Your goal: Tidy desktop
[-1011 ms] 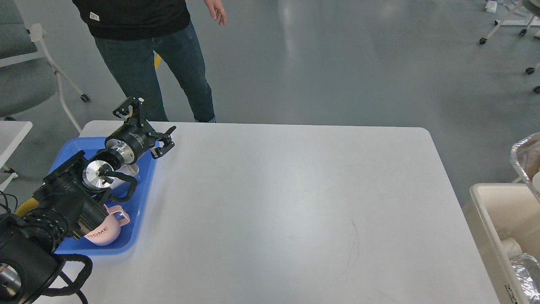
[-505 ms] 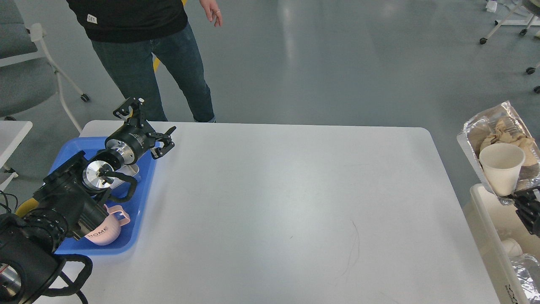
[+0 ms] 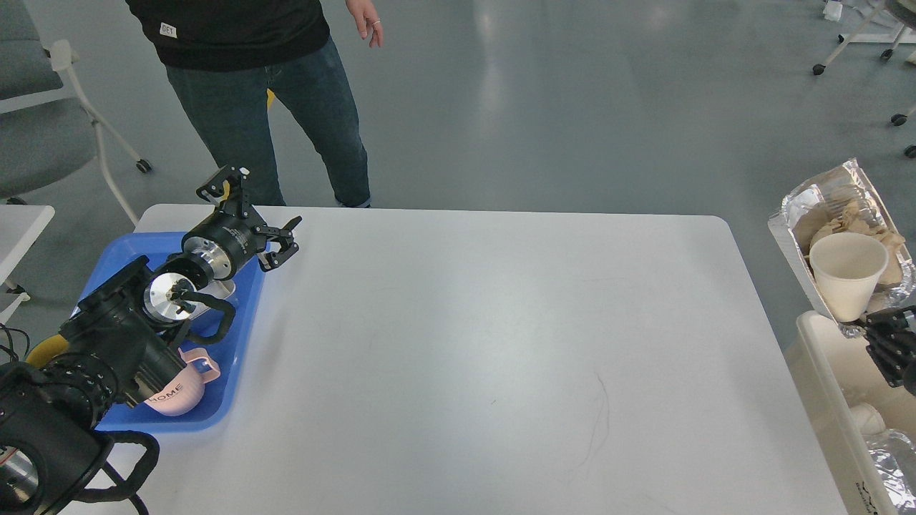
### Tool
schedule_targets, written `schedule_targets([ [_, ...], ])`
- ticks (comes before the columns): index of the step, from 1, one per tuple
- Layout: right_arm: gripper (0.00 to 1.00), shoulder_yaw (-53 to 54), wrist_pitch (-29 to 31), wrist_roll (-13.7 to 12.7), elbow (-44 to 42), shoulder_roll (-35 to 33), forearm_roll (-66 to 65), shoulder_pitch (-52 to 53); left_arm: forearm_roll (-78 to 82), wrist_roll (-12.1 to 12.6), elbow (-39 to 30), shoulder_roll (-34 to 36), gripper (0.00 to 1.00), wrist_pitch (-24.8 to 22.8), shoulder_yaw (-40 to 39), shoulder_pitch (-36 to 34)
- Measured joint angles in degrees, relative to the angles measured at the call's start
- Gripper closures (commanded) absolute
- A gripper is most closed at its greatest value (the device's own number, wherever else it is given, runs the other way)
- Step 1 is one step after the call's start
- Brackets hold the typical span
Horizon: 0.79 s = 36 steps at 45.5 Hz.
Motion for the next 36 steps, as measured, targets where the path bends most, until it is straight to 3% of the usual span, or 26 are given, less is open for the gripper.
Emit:
schedule_targets([
  [36,1.00,0.80,1.29,-0.58,-12.74,-0.92,3.33,-4.98,0.02,-0.02,0.00,-0.87,0.03,0.83,-0.04,-0.07],
])
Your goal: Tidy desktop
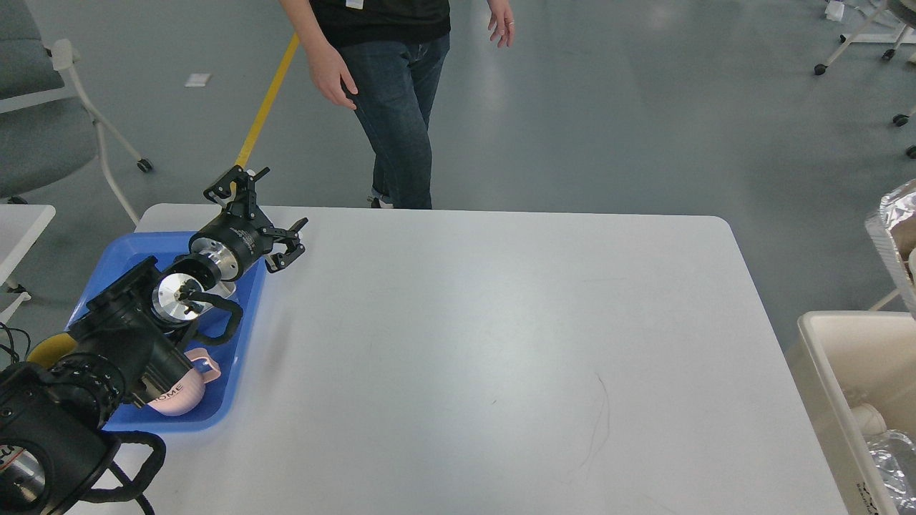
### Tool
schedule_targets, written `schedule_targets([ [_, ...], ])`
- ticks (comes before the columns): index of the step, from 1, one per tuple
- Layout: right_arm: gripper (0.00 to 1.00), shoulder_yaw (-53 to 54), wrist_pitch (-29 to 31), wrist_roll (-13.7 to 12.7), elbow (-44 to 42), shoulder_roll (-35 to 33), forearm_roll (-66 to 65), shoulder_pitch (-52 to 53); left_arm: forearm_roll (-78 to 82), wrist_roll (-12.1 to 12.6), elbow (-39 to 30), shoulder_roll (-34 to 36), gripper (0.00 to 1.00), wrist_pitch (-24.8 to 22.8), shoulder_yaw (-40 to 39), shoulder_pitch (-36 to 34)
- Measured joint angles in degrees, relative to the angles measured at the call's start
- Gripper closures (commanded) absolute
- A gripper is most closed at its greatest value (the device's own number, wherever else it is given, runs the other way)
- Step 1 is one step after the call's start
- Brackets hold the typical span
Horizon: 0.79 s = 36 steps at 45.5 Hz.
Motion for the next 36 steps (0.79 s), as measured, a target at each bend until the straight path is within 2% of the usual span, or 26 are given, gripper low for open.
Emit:
schedule_targets([
  [17,1.00,0.18,0.04,-0.47,-4.90,0.58,2.85,-5.40,0.00,0.00,0.00,-0.20,0.03,0.29,0.04,-0.01],
  [36,1.00,0.18,-0.22,-0.69,-6.51,0.63,5.58,-11.02,0.09,0.09,-0.01,-0.20,0.03,0.38,0.13,-0.11],
])
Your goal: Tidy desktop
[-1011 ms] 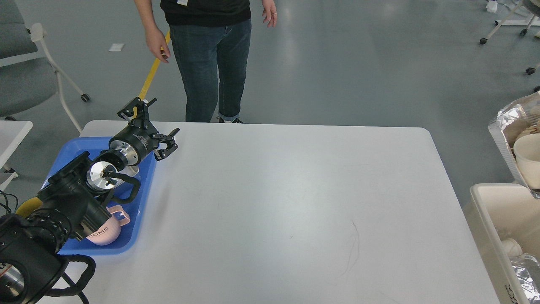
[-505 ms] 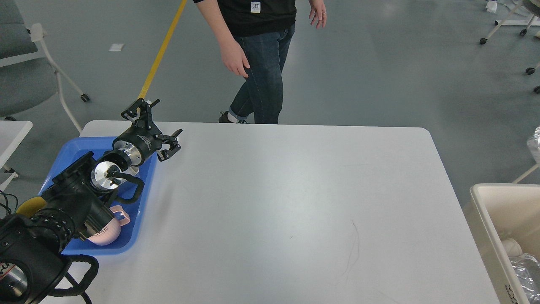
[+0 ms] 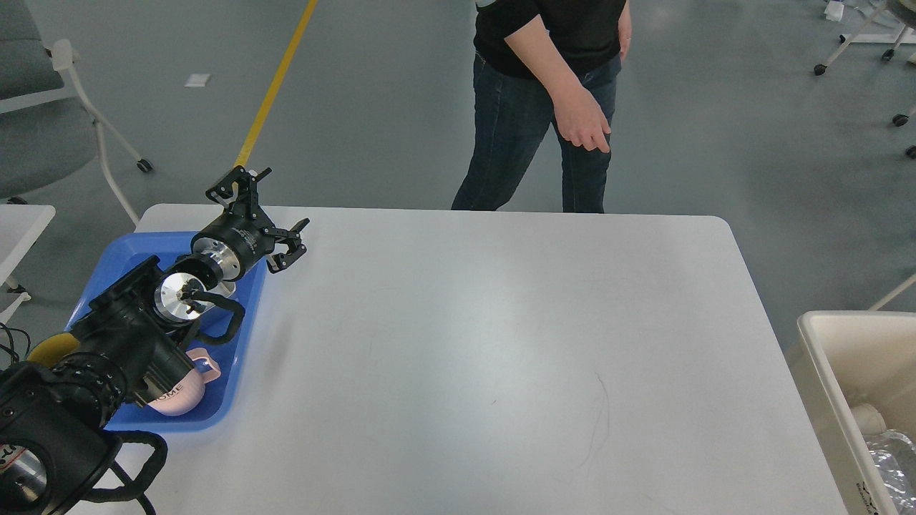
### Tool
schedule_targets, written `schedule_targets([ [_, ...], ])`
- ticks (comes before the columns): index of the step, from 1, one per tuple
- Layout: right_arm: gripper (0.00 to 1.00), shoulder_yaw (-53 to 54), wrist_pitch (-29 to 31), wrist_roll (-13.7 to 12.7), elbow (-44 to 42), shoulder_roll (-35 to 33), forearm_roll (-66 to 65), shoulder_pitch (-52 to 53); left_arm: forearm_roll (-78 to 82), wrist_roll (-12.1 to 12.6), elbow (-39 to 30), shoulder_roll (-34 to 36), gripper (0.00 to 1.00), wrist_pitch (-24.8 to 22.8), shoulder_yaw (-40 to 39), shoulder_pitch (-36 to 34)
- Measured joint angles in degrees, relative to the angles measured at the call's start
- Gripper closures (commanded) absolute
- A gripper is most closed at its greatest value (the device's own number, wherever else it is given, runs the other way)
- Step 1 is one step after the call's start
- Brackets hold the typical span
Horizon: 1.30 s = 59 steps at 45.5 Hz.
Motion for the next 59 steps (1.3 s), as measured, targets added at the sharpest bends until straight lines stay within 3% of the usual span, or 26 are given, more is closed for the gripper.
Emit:
schedule_targets([
  [22,1.00,0.06,-0.12,0.08,-0.03,0.16,0.30,-0.39,-0.09,-0.09,-0.08,0.00,0.03,0.09,1.96,-0.42],
  [23,0.98,0.06,-0.17,0.08,-0.02,0.17,0.30,-0.39,-0.08,-0.09,-0.08,0.00,0.03,0.09,1.96,-0.39],
  [27,0.73,0.06,-0.50,0.08,-0.07,0.18,0.30,-0.39,-0.08,-0.09,-0.08,0.00,0.03,0.09,1.96,-0.36],
  [30,0.50,0.13,-0.85,0.08,-0.57,0.18,0.30,-0.39,-0.09,-0.09,-0.08,0.00,0.03,0.09,1.96,-0.35],
  [35,0.38,0.98,-1.35,0.13,-3.01,0.50,0.30,-0.39,-0.09,-0.09,-0.07,0.00,0.03,0.09,1.96,-0.27],
  [42,0.33,2.01,-1.35,0.17,-5.34,1.13,0.30,-0.39,-0.09,-0.09,-0.06,0.00,0.03,0.09,1.96,-0.27],
  [59,0.33,2.67,-1.60,0.30,-5.79,1.23,0.61,-0.64,-0.09,0.06,-0.07,0.09,0.03,0.09,1.96,-0.27],
])
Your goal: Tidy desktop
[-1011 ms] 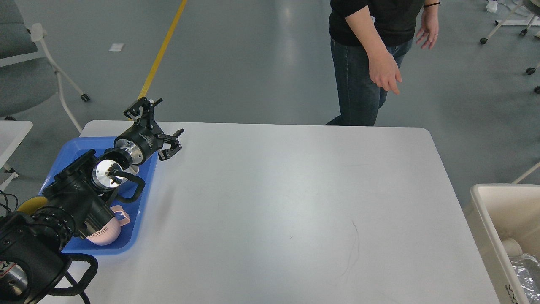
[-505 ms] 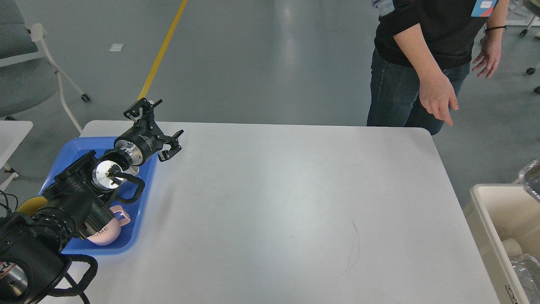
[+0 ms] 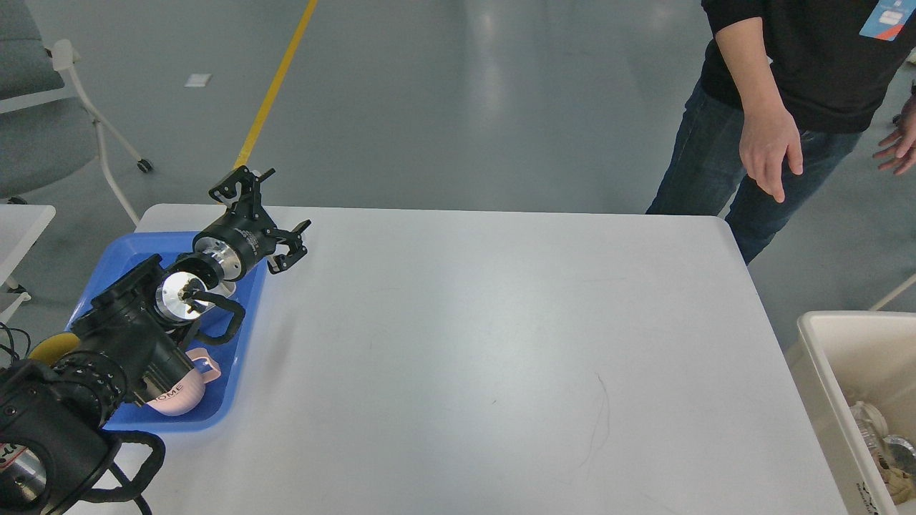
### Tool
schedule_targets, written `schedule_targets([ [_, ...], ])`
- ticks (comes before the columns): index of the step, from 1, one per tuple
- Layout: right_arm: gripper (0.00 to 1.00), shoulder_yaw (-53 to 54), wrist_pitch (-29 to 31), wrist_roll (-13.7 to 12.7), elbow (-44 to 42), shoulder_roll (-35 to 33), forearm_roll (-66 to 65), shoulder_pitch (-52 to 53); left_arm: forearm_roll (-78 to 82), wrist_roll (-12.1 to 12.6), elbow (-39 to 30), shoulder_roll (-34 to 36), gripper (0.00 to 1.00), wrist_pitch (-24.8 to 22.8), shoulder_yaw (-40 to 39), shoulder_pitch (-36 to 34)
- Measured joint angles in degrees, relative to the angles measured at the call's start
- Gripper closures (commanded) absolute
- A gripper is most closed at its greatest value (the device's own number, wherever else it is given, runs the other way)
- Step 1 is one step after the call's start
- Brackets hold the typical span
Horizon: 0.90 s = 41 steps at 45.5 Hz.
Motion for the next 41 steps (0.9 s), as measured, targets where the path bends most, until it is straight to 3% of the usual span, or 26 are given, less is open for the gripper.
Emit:
schedule_targets([
  [5,0.22,1.26,-1.41,0.11,-0.28,0.24,1.01,0.02,0.00,0.01,-0.01,0.00,0.03,-0.05,0.00,0.00],
  [8,0.00,1.63,-2.82,0.13,-1.17,0.41,1.20,0.47,0.00,-0.05,-0.01,0.00,0.03,-0.13,0.00,0.00],
  [26,0.00,1.25,-5.10,0.34,-6.14,5.43,0.83,22.01,0.00,-1.19,-0.55,0.29,0.03,-2.12,-0.01,-0.41],
  [36,0.00,0.37,-5.18,0.26,-6.01,10.67,-0.30,32.43,-0.08,-5.53,-0.63,0.07,0.03,-8.18,-0.06,0.24],
  [41,0.00,0.03,-5.29,0.23,-5.69,13.93,-0.34,36.89,-0.07,-5.78,-0.60,0.21,0.03,-8.74,-0.01,0.34],
])
